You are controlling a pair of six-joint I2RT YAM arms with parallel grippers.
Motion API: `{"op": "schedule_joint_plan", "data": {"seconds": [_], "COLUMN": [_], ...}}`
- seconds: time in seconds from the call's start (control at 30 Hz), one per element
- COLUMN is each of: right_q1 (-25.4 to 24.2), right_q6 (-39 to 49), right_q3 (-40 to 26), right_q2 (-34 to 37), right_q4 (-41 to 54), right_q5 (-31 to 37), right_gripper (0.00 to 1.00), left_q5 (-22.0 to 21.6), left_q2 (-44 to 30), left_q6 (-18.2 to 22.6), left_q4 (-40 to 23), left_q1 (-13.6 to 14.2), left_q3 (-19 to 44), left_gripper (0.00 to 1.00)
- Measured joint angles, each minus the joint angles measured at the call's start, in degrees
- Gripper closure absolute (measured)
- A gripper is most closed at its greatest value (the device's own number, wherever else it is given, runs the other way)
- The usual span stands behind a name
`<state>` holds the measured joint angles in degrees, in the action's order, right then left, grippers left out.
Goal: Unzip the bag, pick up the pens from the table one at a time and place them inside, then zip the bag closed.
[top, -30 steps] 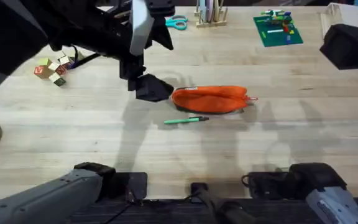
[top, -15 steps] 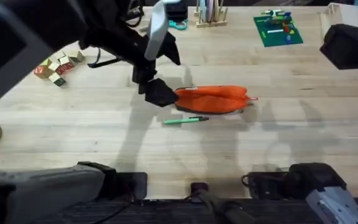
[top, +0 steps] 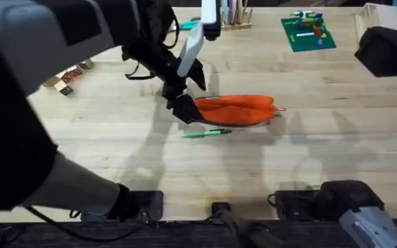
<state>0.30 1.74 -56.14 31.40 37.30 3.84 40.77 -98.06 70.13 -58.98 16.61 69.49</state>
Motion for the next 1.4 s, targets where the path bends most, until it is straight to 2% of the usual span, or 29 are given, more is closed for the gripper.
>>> {"op": "schedule_joint_plan", "data": {"seconds": [0.17,0.2,0.3,0.33,0.37,0.63,0.9,1.23,1.4], "right_q1": [0.0,0.01,0.0,0.0,0.0,0.0,0.02,0.02,0.0], "right_q6": [0.0,0.0,0.0,0.0,0.0,-0.06,-4.72,-8.83,-9.49], "right_q3": [0.0,0.0,0.0,0.0,0.0,-0.01,-0.02,-0.02,-0.02], "right_q2": [-0.02,0.0,-0.01,0.0,0.0,-0.01,0.71,6.31,11.12], "right_q4": [0.0,0.0,0.0,0.0,0.0,1.99,15.47,18.64,18.51], "right_q5": [0.0,0.0,0.0,0.0,0.0,-2.53,-4.78,-5.22,-9.16], "right_gripper": [0.003,0.003,0.003,0.003,0.003,0.004,0.004,0.003,0.005], "left_q5": [0.0,0.04,0.13,0.2,0.15,0.15,0.15,0.17,0.15], "left_q2": [-1.42,-1.42,-1.42,-1.42,-1.42,-1.42,-1.42,-1.42,-1.42], "left_q6": [0.0,-0.03,-0.02,0.13,0.15,0.13,0.14,0.13,0.13], "left_q4": [1.18,1.57,1.58,1.67,1.77,1.82,1.82,1.82,1.82], "left_q1": [0.15,0.15,0.15,0.15,0.16,0.2,0.19,0.19,0.21], "left_q3": [0.0,0.0,0.0,0.01,0.0,0.0,0.01,0.01,0.0], "left_gripper": [0.007,0.084,0.536,0.924,0.947,0.956,0.949,0.95,0.95]}}
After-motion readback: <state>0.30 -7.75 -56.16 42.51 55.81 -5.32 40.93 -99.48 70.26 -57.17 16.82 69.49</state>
